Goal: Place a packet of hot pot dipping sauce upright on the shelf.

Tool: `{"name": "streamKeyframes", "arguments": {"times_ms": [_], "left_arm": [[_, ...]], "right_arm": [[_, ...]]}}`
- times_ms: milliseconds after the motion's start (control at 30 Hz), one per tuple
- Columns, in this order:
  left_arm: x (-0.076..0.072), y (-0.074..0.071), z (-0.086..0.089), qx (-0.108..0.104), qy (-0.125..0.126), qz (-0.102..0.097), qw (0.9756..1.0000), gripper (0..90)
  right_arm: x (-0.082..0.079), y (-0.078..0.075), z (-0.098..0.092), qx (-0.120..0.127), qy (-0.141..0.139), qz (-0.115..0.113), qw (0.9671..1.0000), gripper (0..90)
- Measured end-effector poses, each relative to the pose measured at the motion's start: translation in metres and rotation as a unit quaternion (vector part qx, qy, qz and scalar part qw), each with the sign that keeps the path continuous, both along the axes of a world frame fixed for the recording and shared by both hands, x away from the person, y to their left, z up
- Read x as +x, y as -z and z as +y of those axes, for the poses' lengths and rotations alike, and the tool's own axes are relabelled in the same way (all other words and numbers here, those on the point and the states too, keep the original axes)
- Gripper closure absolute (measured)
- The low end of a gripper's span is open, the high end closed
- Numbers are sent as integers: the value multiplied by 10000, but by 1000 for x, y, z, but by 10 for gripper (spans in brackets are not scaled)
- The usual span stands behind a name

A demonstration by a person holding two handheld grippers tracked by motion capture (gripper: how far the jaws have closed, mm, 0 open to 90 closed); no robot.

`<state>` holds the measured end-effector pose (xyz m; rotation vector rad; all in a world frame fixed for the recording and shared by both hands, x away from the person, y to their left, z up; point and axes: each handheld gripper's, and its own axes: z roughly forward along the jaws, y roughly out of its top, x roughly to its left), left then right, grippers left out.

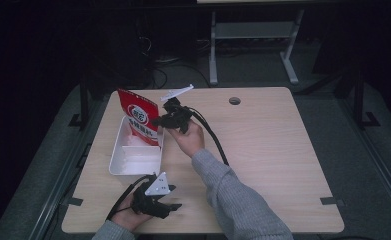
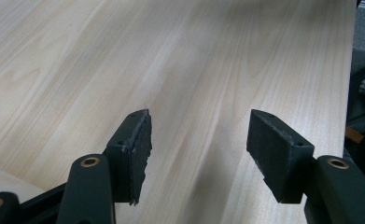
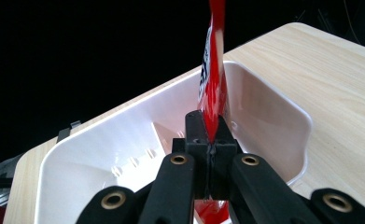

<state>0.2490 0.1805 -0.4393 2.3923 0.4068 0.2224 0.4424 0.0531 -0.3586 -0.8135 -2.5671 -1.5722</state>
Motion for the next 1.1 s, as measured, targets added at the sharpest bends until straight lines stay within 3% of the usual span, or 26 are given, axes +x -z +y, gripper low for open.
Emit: {"name": "streamKeyframes", "arguments": {"times_ms": [167, 500, 1100], "left_arm": [[0, 0, 0, 6, 6, -9, 10000, 392], [0, 1, -1, -14, -11, -3, 10000, 388], [1, 0, -1, 0, -6, -24, 10000, 378]], "right_arm": [[0, 0, 0, -33, 19, 17, 10000, 879], [2, 1, -10, -144, 201, 109, 9996, 696], [3, 5, -27, -159, 267, 338, 9989, 547]]}}
